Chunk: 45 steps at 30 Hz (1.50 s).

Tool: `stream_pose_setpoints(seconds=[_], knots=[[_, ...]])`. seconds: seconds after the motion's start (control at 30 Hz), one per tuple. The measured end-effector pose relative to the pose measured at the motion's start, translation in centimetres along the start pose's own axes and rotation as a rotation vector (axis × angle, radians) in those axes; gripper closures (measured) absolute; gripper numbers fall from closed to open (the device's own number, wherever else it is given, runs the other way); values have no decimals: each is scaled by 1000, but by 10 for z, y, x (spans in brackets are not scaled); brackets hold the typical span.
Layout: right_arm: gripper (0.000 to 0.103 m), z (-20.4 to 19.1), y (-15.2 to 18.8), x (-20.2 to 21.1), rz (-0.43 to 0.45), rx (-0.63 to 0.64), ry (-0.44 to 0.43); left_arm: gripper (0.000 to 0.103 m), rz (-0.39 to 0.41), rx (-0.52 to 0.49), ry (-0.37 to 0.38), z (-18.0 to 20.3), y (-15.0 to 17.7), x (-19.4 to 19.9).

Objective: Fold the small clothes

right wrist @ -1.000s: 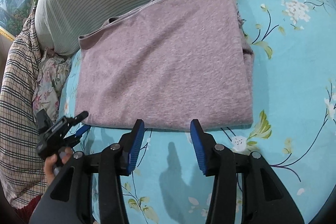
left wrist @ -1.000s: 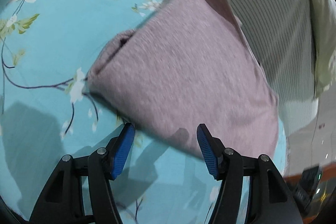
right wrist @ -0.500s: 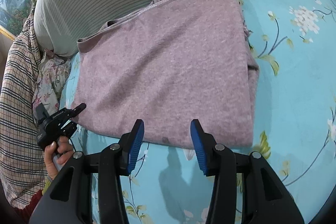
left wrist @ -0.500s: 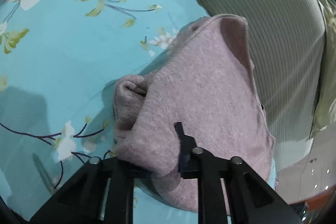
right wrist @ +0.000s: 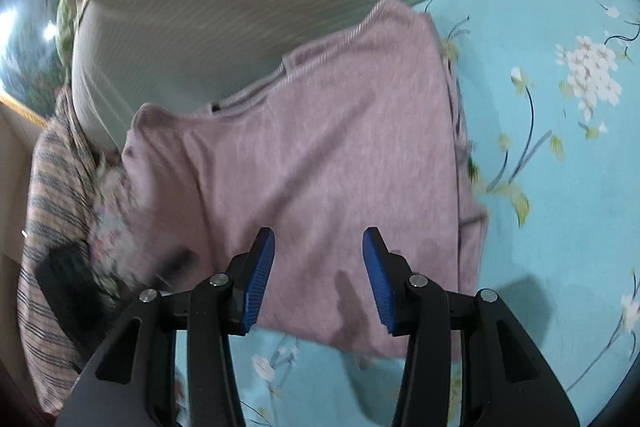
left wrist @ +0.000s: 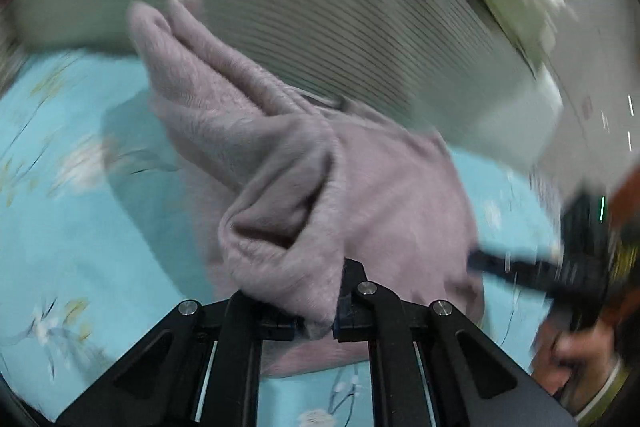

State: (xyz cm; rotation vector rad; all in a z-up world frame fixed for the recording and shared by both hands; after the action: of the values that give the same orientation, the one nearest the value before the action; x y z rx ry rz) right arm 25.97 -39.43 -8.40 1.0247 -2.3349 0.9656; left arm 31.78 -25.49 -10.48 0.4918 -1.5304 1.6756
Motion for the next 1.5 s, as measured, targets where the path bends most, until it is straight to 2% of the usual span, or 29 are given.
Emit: stream_pose_setpoints(seconds=[0.13, 0.2, 0.33, 0.4, 0.47, 0.57, 0.63, 0.67, 0.7, 0.77, 0.8, 0.93, 1.03, 1.17, 1.3, 1.4, 1.5], knots=[[54, 4, -14, -15, -24, -11, -30, 94, -66, -233, -17, 53, 26, -34], [46, 6, -17, -27, -51, -15, -36, 94, -95, -274, -13, 61, 37, -44], [45, -4, -21, -56, -93, 11, -73, 94, -136, -269, 22, 63, 47, -52], [39, -12, -25, -69, -102, 33, -90, 94, -129, -258, 26, 60, 46, -49], [34, -16, -35, -85, -112, 49, -89, 94, -128, -236, 47, 55, 41, -43], [34, -18, -48, -114, -139, 55, -79, 94, -126, -205, 70, 49, 42, -36], [34, -11, -57, -130, -159, 59, -42, 94, -123, -194, 77, 44, 41, -33], [37, -11, -59, -135, -158, 58, -44, 94, -122, -193, 78, 43, 41, -32], [61, -14, -62, -139, -146, 60, -70, 94, -121, -192, 79, 41, 40, -31], [84, -20, -66, -139, -139, 56, -81, 94, -118, -194, 84, 34, 44, -24], [88, -26, -68, -133, -121, 67, -84, 94, -118, -197, 83, 33, 44, -22], [90, -60, -74, -84, -29, 140, -147, 94, -98, -223, 92, 40, 41, -7], [90, -70, -78, -39, 46, 188, -136, 94, -73, -246, 144, 53, 35, 12], [90, -28, -76, -11, 69, 157, -12, 93, -57, -301, 219, 88, 34, 23], [90, 25, -69, -6, 59, 77, 73, 93, -102, -347, 235, 114, 49, 1], [90, 32, -70, 2, 83, 60, 55, 93, -165, -346, 246, 120, 62, -20], [90, 33, -71, 1, 89, 69, 67, 93, -155, -357, 268, 121, 62, -19]])
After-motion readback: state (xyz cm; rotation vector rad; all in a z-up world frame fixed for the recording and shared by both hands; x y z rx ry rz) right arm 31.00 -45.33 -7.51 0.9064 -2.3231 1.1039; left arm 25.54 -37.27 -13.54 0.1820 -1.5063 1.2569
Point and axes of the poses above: each gripper's, at about its wrist camera, not at the fingertips, and x roughly against the way its jaws point, z to its right, y to its underside, the point moved 8 cm from there along -x, roughly the way its jaws point, and after that the axes turned 12 degrees about -y, right-handed, at the moved point
